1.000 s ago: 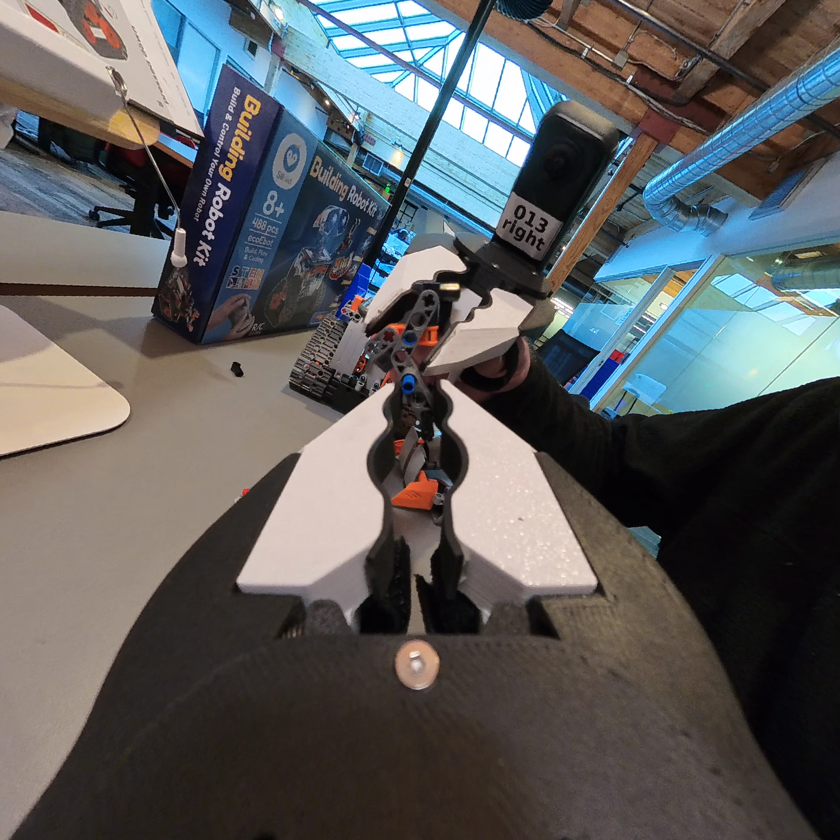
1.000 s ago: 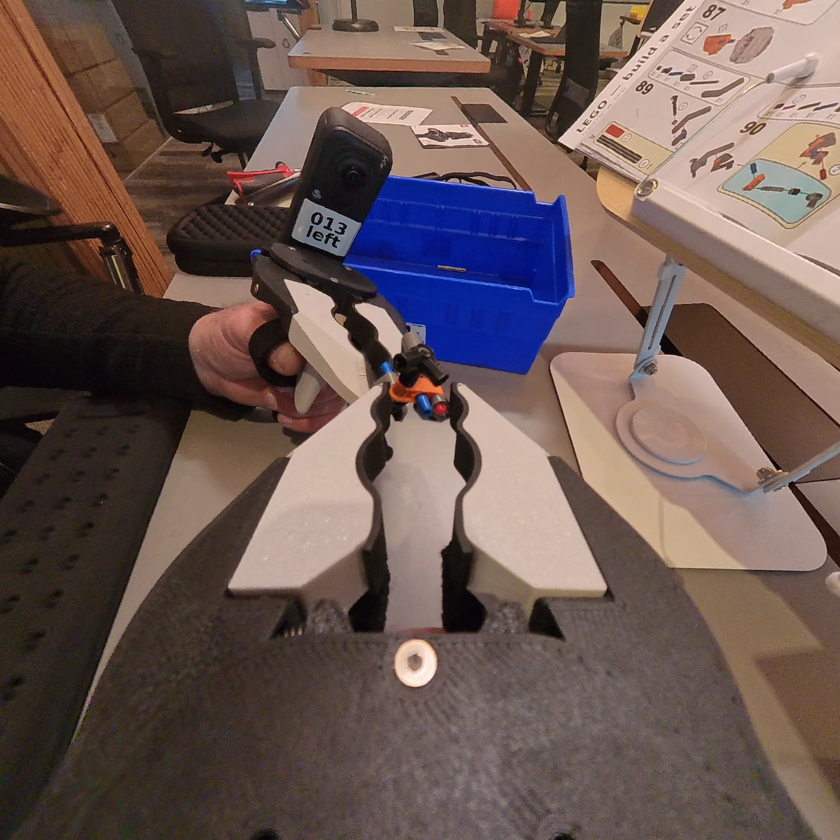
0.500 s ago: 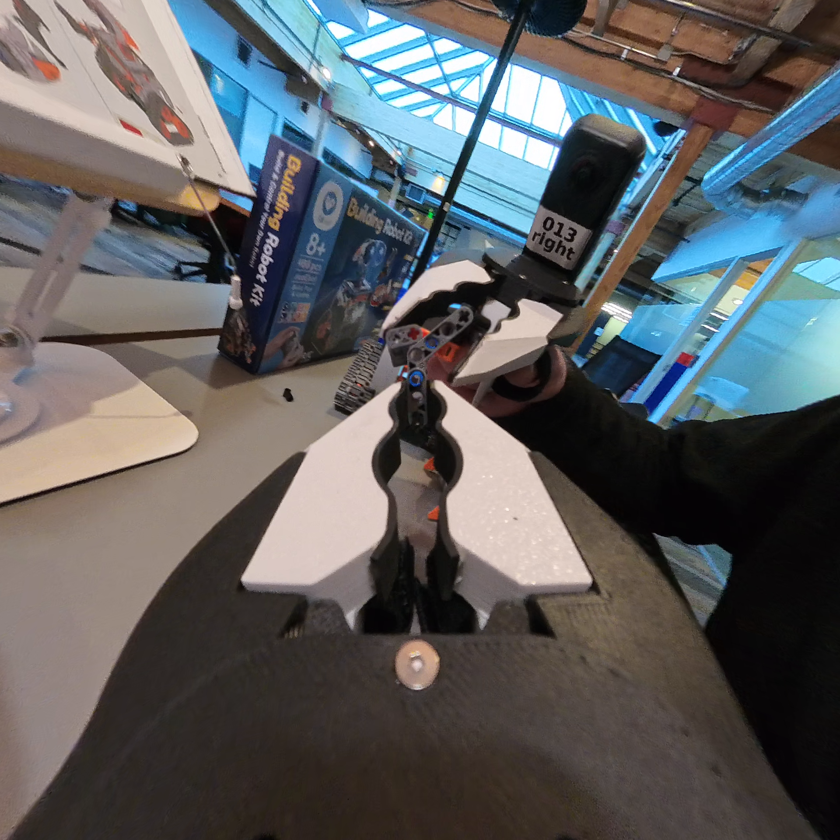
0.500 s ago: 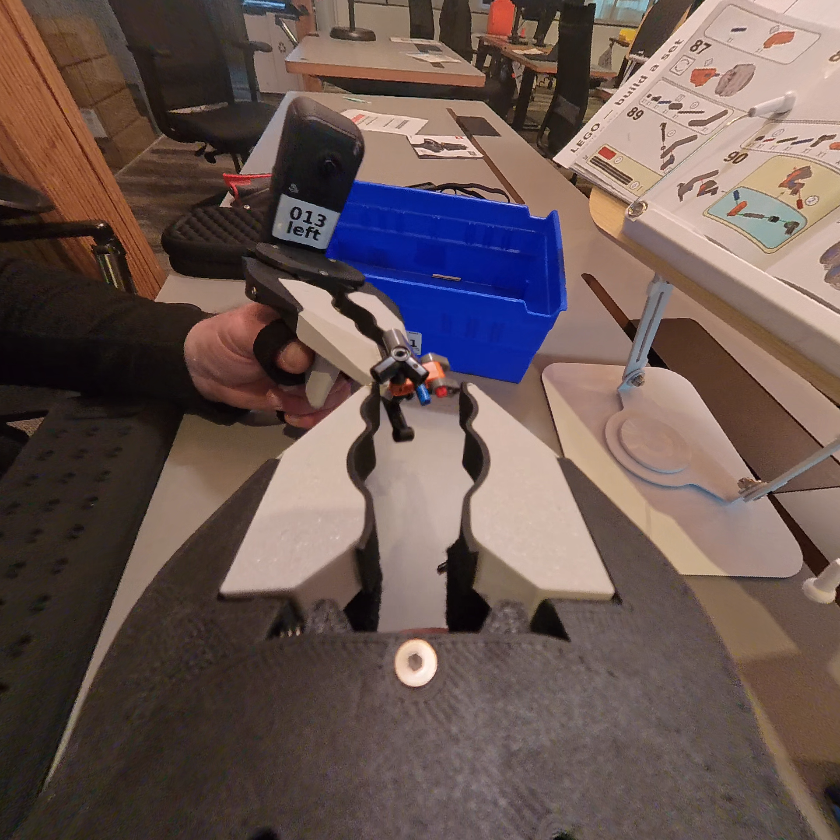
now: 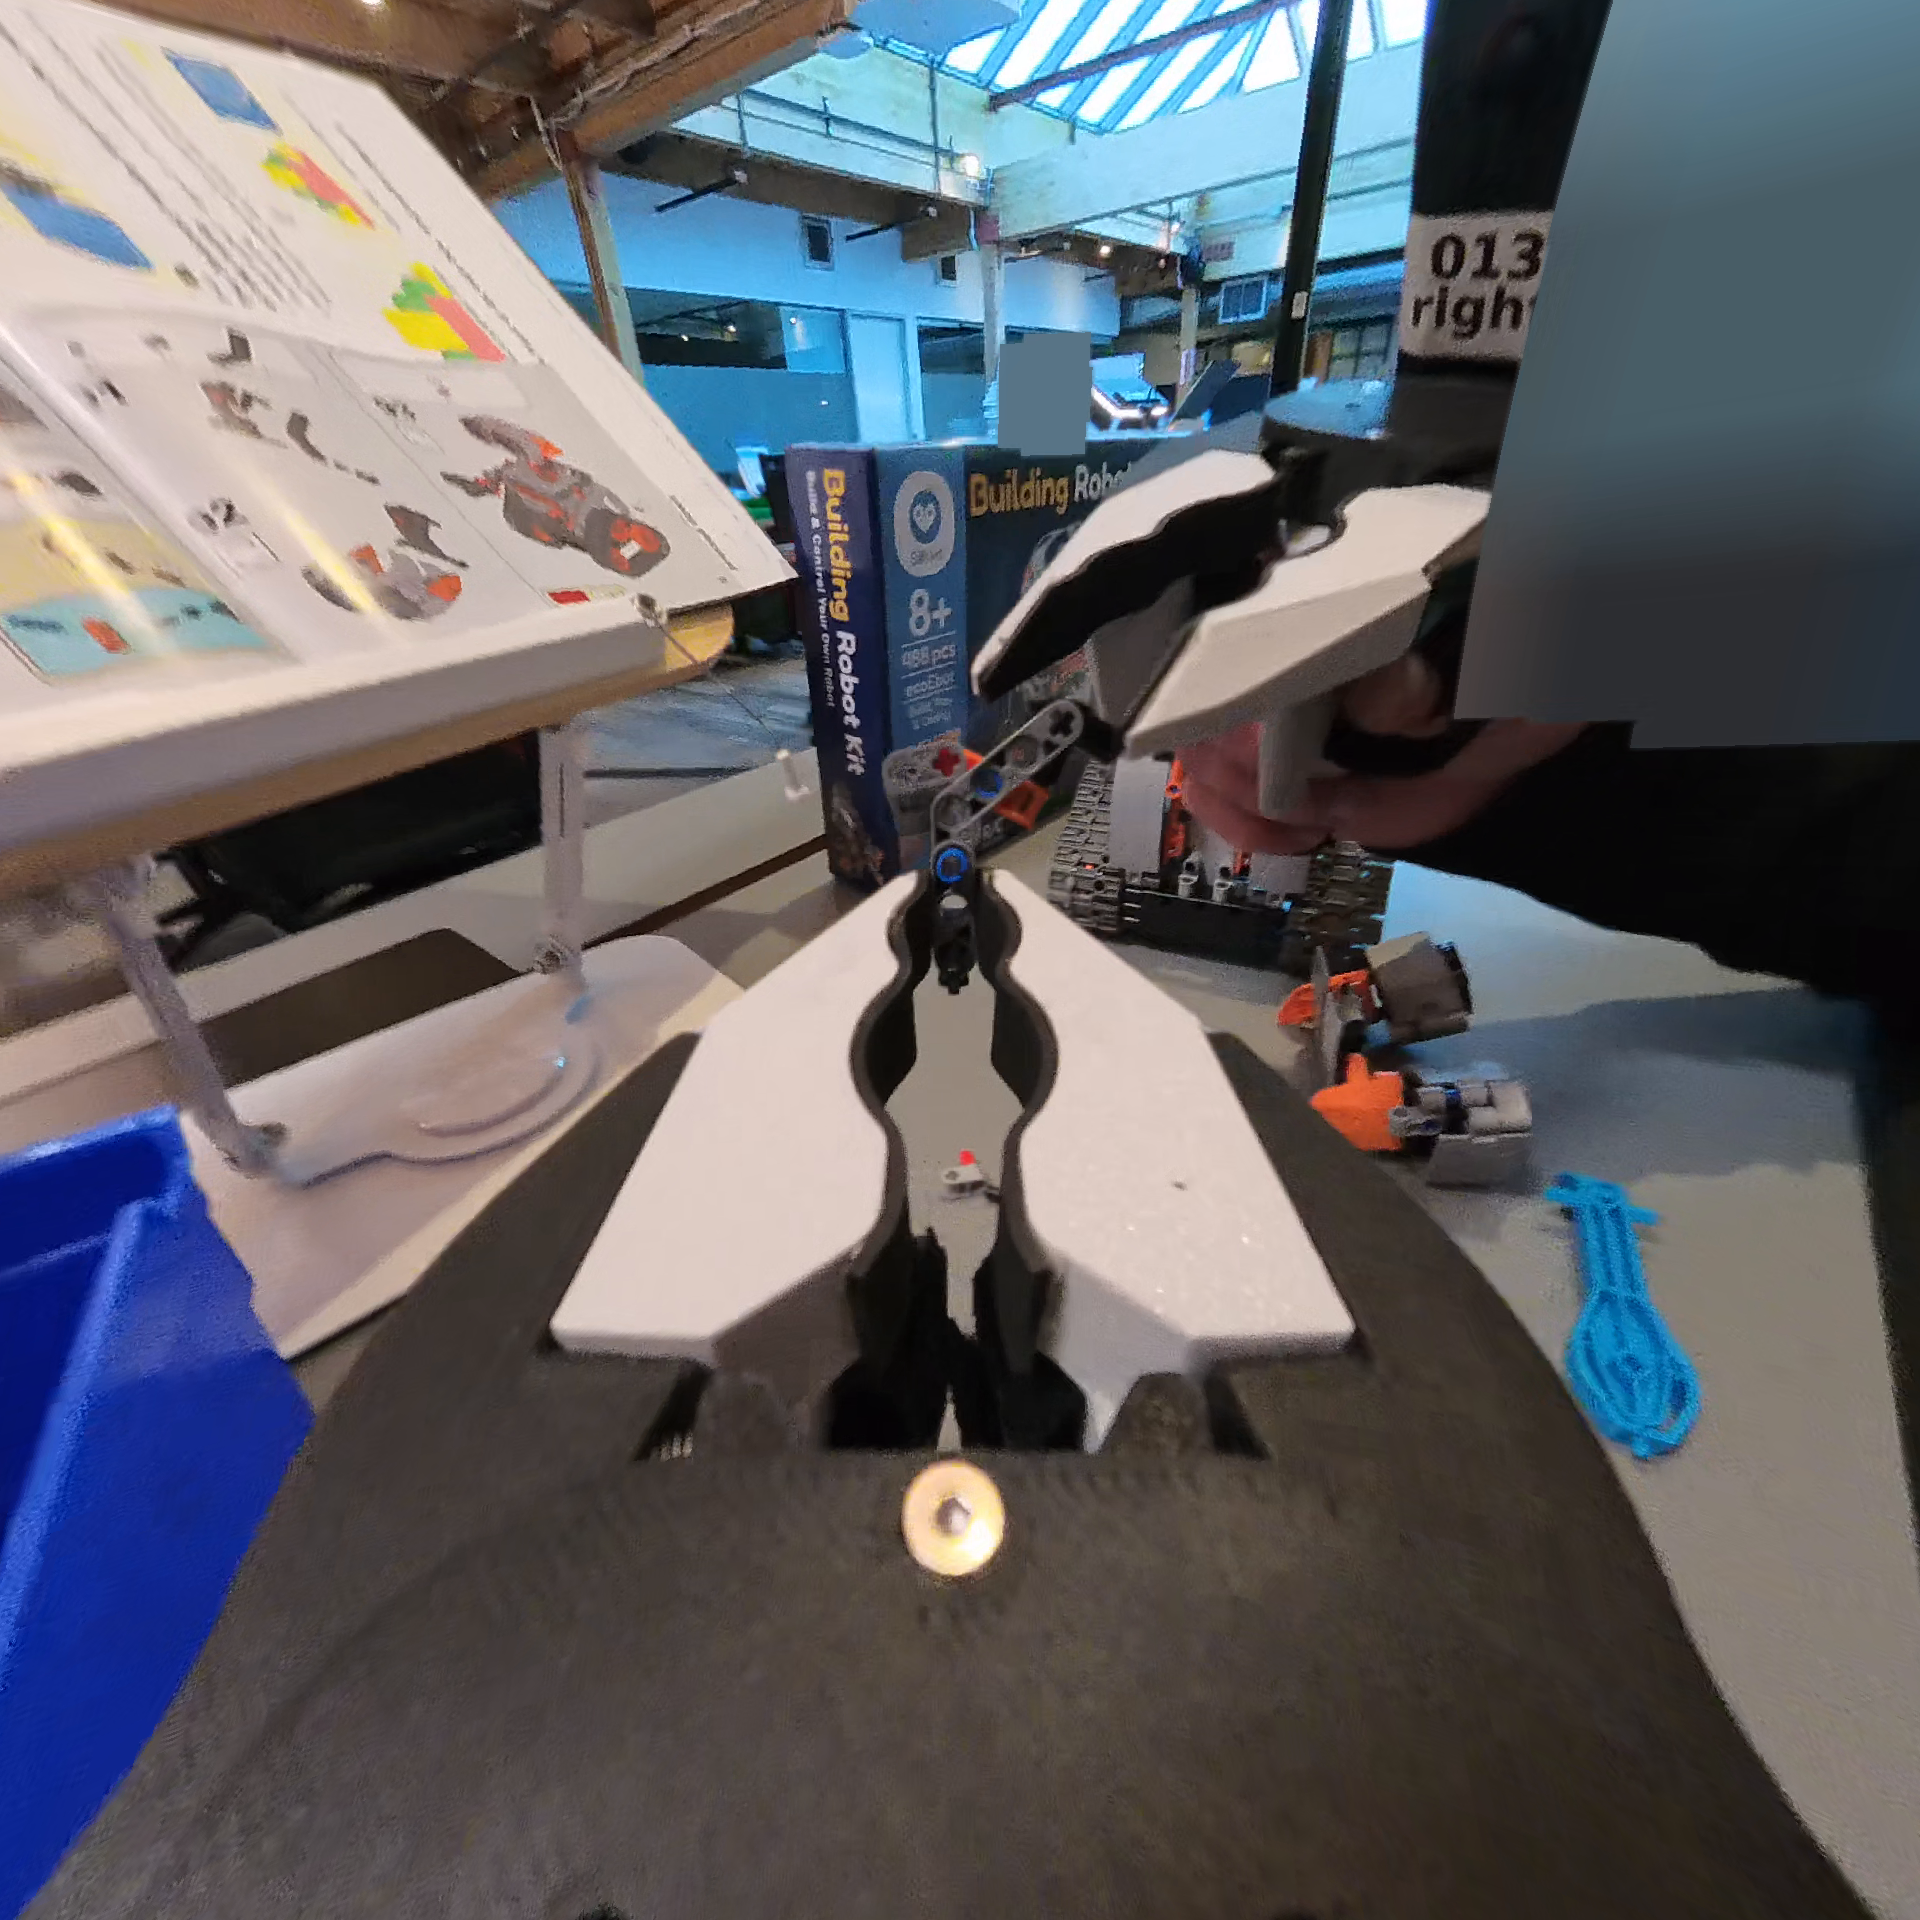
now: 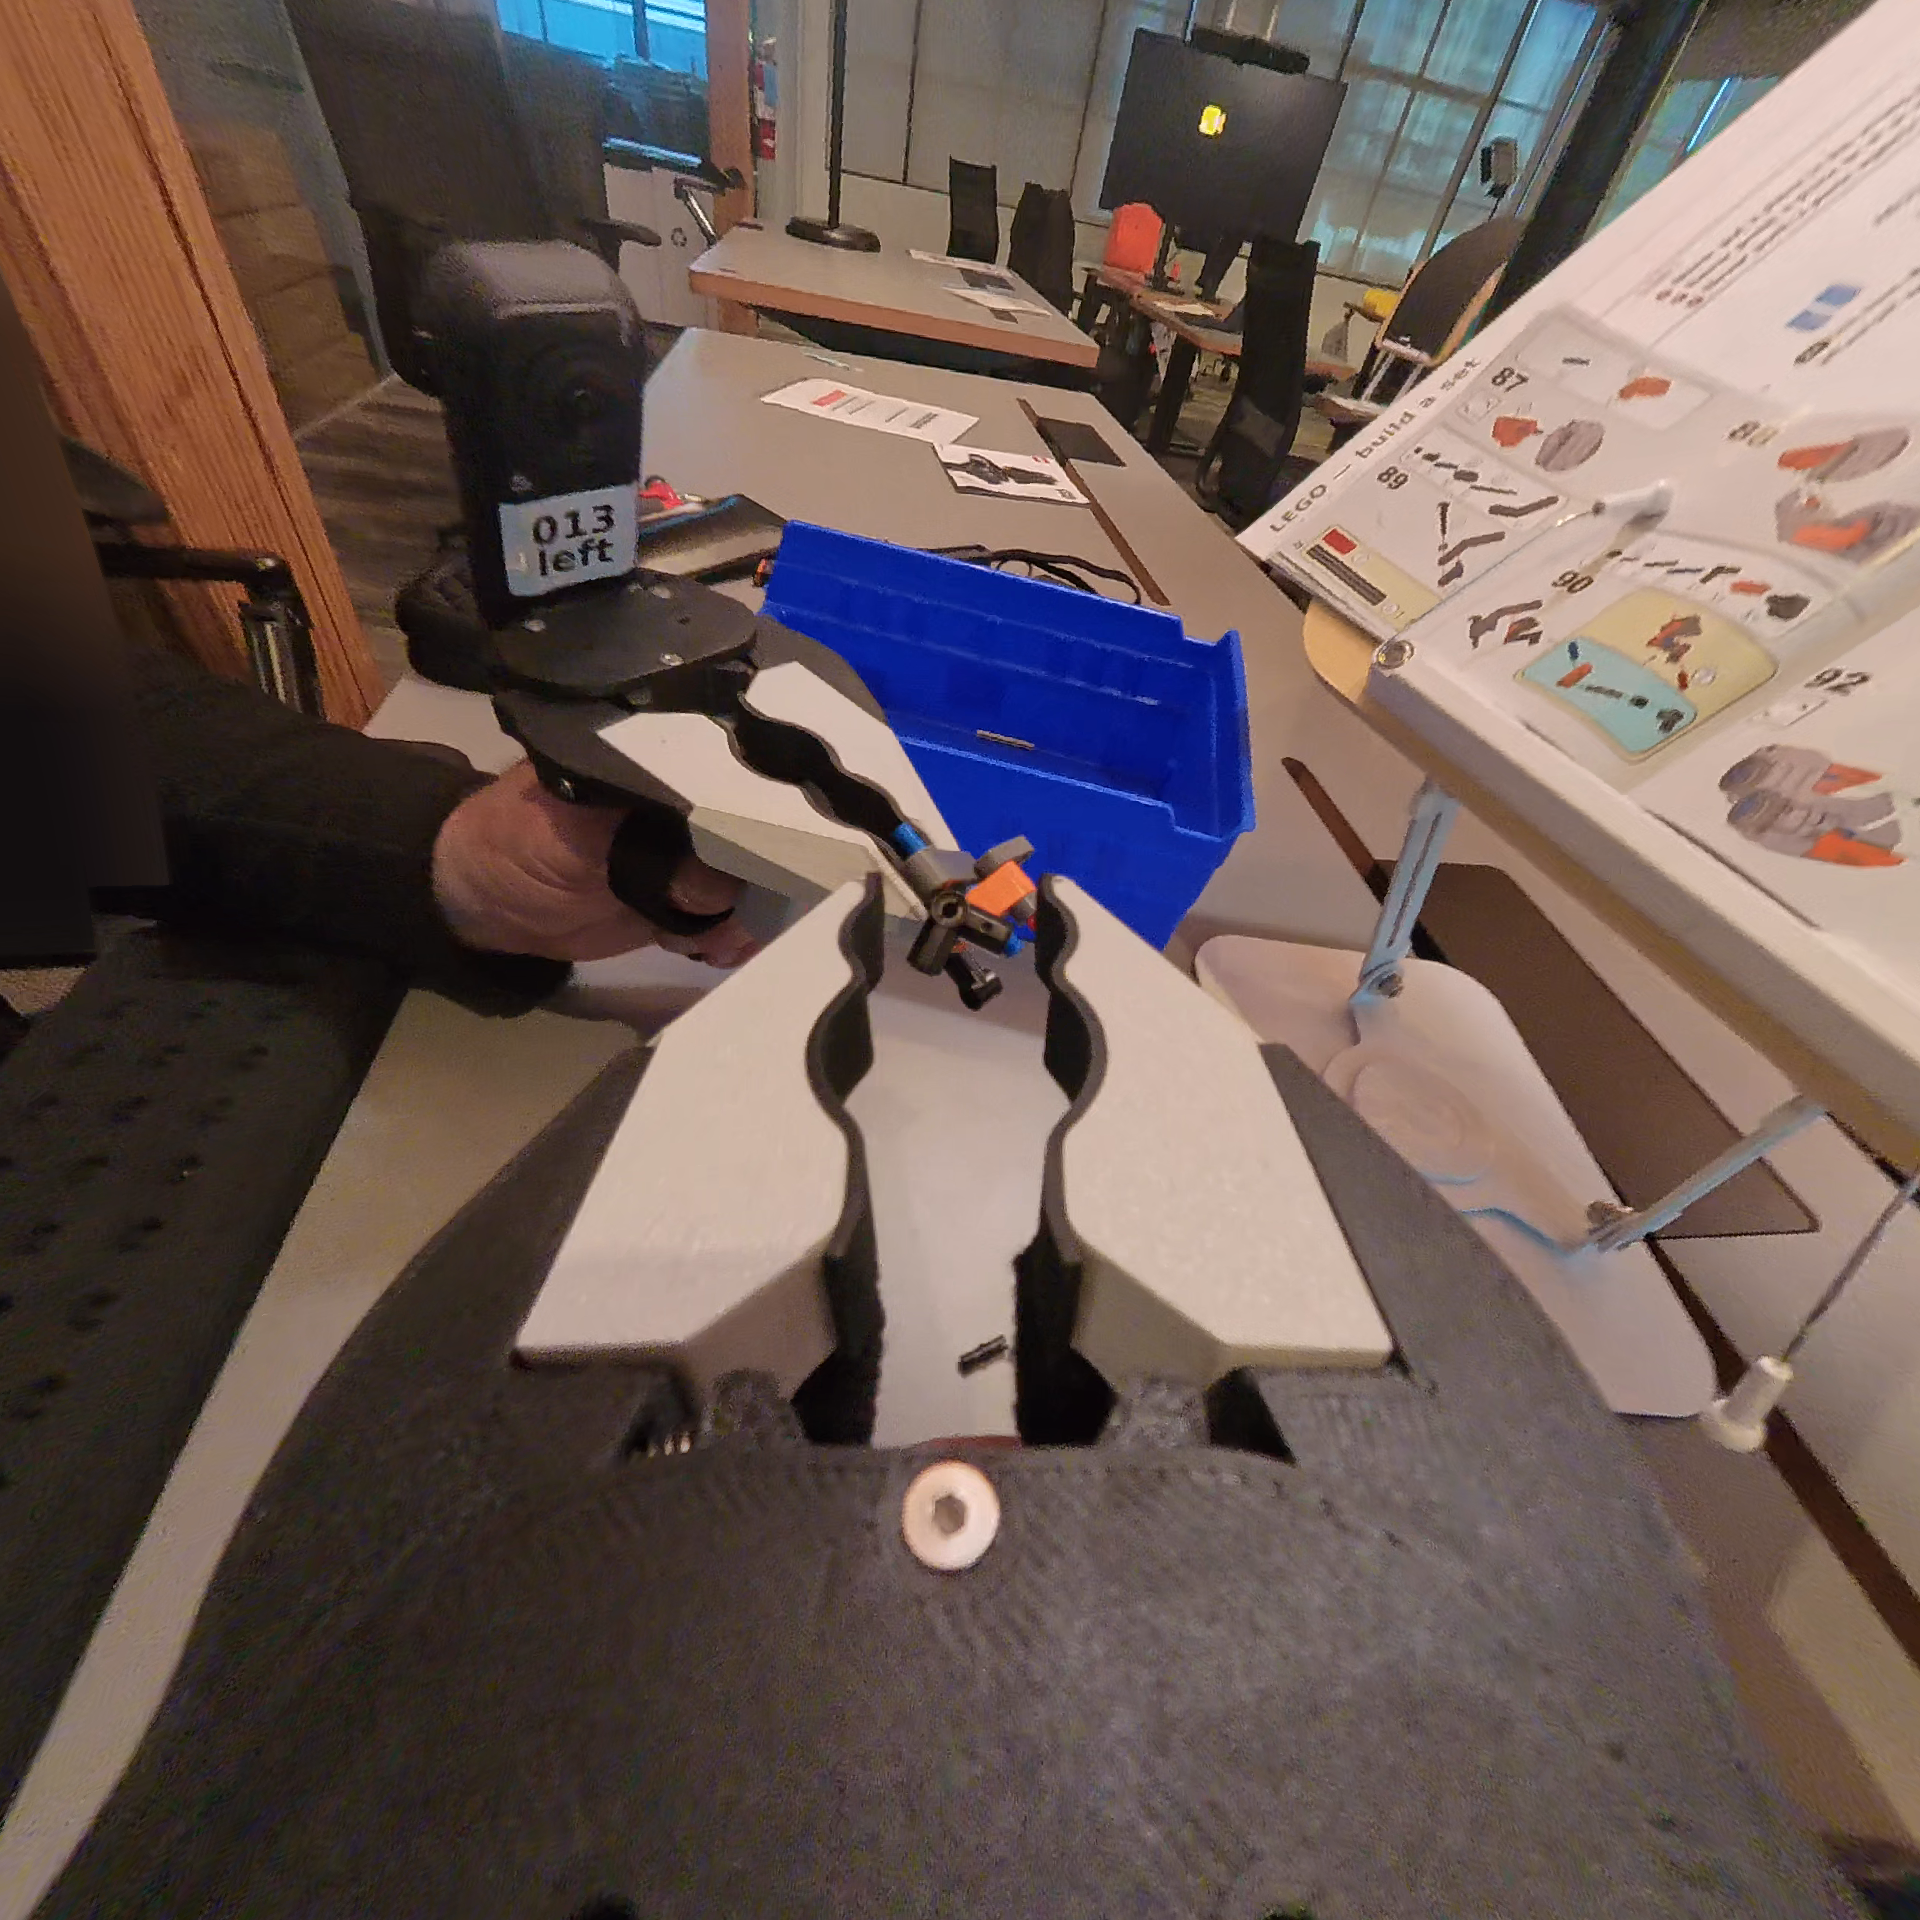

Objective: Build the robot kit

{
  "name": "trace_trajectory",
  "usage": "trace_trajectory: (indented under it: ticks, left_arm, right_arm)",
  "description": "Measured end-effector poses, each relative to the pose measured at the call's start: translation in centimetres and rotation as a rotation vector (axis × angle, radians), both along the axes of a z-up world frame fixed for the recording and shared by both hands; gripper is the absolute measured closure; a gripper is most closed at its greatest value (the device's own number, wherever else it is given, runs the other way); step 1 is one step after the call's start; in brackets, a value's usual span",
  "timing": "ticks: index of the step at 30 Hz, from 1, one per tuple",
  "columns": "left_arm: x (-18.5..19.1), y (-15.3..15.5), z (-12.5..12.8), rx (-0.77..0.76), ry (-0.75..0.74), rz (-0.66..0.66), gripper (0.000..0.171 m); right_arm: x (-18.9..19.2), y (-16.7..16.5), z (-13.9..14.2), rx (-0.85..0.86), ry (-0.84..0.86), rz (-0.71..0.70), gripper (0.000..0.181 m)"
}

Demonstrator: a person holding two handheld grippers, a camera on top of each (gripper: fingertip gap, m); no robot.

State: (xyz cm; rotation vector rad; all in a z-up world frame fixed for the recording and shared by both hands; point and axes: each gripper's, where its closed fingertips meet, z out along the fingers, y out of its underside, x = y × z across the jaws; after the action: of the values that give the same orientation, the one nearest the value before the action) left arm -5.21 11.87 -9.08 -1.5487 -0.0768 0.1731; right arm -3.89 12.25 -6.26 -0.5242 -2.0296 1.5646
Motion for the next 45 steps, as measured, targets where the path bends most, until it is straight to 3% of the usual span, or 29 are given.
trace_trajectory:
  ticks: [6,21,25,29,32,38,45]
  left_arm:
    - [0.3,-0.2,0.5,-0.009,0.063,0.029,0.166]
    - [-0.1,-0.4,0.5,0.130,-0.323,-0.134,0.166]
    - [-0.7,-0.5,0.0,0.146,-0.403,-0.152,0.166]
    - [-0.1,-0.4,0.8,0.148,-0.336,-0.171,0.166]
    - [0.4,-0.6,1.3,0.138,-0.254,-0.161,0.166]
    - [2.0,-0.6,2.4,0.151,-0.173,-0.251,0.166]
    - [2.9,-0.3,2.6,0.146,-0.139,-0.296,0.166]
  right_arm:
    - [0.0,-0.3,-0.8,0.104,0.054,-0.020,0.163]
    - [-1.0,-1.1,-1.0,0.339,0.385,-0.229,0.164]
    - [-1.3,-1.2,-1.5,0.370,0.391,-0.248,0.161]
    - [0.1,-1.6,0.0,0.213,0.327,-0.118,0.152]
    - [0.1,-1.1,0.4,0.021,0.123,-0.032,0.133]
    - [1.1,-0.8,1.2,-0.350,-0.211,0.207,0.139]
    - [2.3,-1.9,1.0,-0.389,-0.264,0.312,0.157]
